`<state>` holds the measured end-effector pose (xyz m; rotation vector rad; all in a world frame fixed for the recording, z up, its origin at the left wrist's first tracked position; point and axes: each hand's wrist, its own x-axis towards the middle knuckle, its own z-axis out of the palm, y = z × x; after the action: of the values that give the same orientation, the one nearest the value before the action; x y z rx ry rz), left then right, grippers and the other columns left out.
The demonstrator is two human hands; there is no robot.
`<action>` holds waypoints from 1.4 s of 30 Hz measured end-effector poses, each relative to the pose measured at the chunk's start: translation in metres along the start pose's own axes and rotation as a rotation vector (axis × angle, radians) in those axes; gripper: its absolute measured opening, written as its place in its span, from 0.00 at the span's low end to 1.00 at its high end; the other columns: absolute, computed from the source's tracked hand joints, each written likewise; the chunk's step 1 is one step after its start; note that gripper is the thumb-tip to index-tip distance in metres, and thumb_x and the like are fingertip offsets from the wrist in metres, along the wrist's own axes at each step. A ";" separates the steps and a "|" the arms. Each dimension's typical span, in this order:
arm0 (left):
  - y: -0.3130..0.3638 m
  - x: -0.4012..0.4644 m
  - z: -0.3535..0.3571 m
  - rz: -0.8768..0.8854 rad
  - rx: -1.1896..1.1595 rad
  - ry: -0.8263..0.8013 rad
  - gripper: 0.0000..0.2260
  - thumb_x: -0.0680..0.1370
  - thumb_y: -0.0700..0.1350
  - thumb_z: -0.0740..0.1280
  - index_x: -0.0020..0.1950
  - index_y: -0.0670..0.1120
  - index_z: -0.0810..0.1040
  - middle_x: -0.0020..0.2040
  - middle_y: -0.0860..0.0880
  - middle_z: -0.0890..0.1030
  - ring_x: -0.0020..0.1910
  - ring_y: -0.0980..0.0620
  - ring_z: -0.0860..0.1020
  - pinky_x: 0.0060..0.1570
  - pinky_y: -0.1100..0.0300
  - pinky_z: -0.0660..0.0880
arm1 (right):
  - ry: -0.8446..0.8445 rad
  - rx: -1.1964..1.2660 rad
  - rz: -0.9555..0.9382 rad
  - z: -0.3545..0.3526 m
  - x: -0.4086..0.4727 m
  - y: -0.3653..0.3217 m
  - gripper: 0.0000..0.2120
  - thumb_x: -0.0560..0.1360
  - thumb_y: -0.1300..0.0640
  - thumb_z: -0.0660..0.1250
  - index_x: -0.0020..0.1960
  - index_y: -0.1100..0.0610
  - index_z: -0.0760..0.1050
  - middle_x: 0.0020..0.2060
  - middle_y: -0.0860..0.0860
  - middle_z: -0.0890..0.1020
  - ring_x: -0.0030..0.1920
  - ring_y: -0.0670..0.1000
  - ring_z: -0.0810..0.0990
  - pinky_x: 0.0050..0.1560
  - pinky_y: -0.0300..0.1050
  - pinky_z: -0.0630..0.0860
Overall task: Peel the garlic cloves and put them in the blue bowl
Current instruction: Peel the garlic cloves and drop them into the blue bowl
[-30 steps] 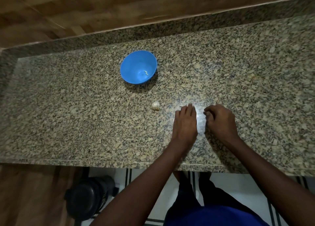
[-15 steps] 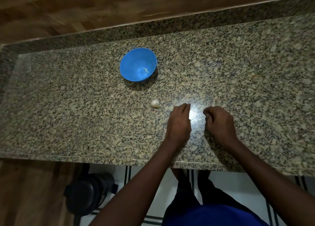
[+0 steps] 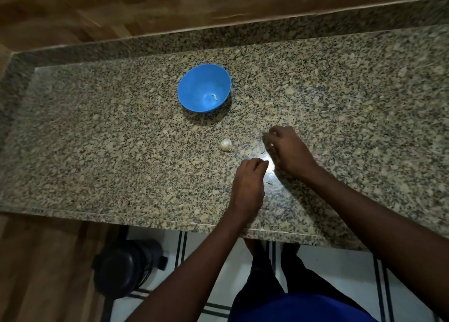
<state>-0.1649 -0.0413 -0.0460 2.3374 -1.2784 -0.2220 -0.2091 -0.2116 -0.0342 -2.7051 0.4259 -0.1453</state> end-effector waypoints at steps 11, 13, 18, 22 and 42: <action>0.010 -0.011 -0.001 -0.013 -0.107 -0.008 0.21 0.75 0.28 0.69 0.67 0.39 0.77 0.60 0.42 0.78 0.56 0.44 0.72 0.51 0.53 0.75 | 0.073 -0.024 0.106 0.003 -0.064 0.005 0.04 0.71 0.66 0.70 0.41 0.62 0.75 0.37 0.56 0.73 0.39 0.57 0.72 0.34 0.46 0.65; 0.016 -0.005 0.000 0.037 -0.111 -0.036 0.24 0.73 0.28 0.72 0.68 0.39 0.77 0.59 0.42 0.77 0.55 0.45 0.72 0.48 0.57 0.74 | 0.109 0.013 0.151 0.005 -0.068 0.003 0.08 0.72 0.67 0.70 0.38 0.60 0.71 0.34 0.55 0.70 0.36 0.56 0.70 0.31 0.47 0.63; 0.018 -0.009 0.009 0.085 0.020 -0.065 0.09 0.74 0.34 0.72 0.52 0.43 0.79 0.51 0.47 0.75 0.49 0.50 0.71 0.38 0.54 0.75 | 0.178 0.187 0.352 0.003 -0.073 0.002 0.04 0.72 0.67 0.70 0.43 0.59 0.80 0.38 0.54 0.79 0.38 0.56 0.78 0.38 0.49 0.74; 0.015 -0.026 0.008 0.098 0.110 -0.036 0.08 0.70 0.36 0.74 0.41 0.44 0.76 0.40 0.48 0.74 0.41 0.49 0.70 0.31 0.54 0.63 | 0.267 0.460 0.626 -0.010 -0.086 -0.003 0.07 0.71 0.65 0.70 0.42 0.55 0.83 0.35 0.46 0.83 0.37 0.45 0.82 0.38 0.37 0.75; -0.039 -0.097 -0.100 -0.961 -1.335 0.322 0.05 0.80 0.34 0.67 0.52 0.41 0.82 0.36 0.50 0.83 0.32 0.57 0.77 0.37 0.63 0.77 | -0.128 1.163 0.646 -0.002 -0.091 -0.112 0.04 0.73 0.72 0.71 0.48 0.70 0.80 0.37 0.65 0.83 0.32 0.52 0.83 0.37 0.43 0.80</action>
<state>-0.1539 0.0894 0.0156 1.4342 0.2960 -0.6863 -0.2650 -0.0859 0.0088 -1.3565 0.8221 -0.0138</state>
